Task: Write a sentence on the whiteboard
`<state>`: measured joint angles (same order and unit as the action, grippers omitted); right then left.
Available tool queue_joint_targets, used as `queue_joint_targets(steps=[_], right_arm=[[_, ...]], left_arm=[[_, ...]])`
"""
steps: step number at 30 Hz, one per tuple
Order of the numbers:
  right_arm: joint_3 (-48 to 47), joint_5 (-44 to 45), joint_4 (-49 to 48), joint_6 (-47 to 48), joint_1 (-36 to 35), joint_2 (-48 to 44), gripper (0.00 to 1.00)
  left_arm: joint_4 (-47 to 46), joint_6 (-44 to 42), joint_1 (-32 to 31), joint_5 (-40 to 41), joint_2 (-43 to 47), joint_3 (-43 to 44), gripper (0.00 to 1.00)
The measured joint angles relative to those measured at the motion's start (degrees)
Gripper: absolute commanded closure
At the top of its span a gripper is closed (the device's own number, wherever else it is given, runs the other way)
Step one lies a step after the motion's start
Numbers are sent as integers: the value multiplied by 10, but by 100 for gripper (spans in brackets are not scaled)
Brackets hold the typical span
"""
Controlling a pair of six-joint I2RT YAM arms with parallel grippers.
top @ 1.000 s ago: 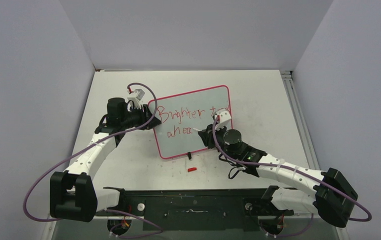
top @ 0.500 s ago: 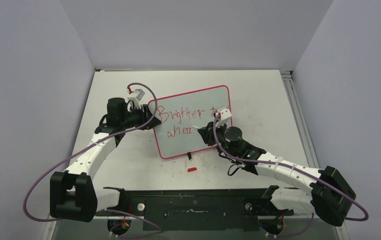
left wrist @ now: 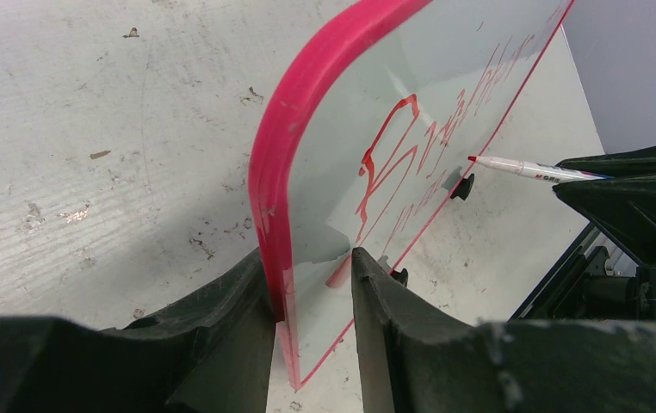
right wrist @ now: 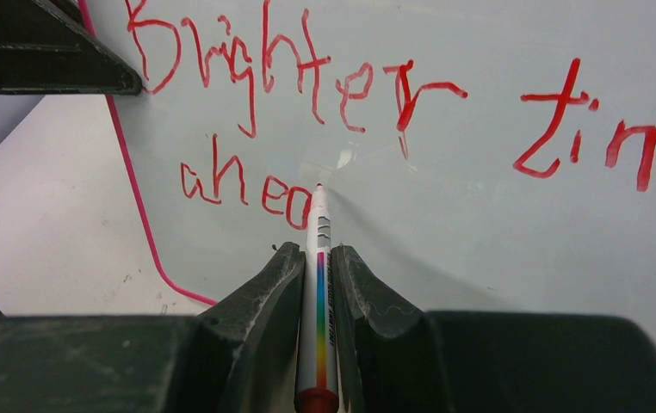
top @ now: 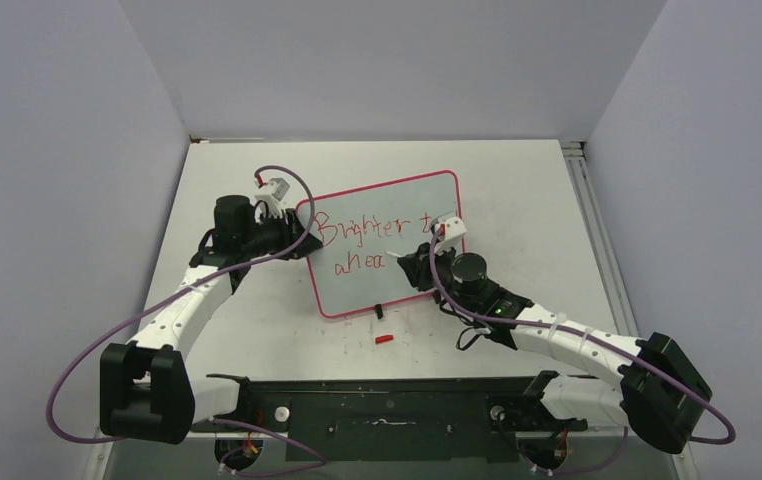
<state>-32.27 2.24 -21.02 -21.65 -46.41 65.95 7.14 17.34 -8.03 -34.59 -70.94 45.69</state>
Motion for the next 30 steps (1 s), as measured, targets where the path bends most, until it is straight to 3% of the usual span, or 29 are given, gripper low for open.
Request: queue_joint_targets(steps=[30], right_arm=[[24, 1, -19, -2, 3, 16, 95]], left_arm=[[0, 0, 0, 1, 0, 0, 66]])
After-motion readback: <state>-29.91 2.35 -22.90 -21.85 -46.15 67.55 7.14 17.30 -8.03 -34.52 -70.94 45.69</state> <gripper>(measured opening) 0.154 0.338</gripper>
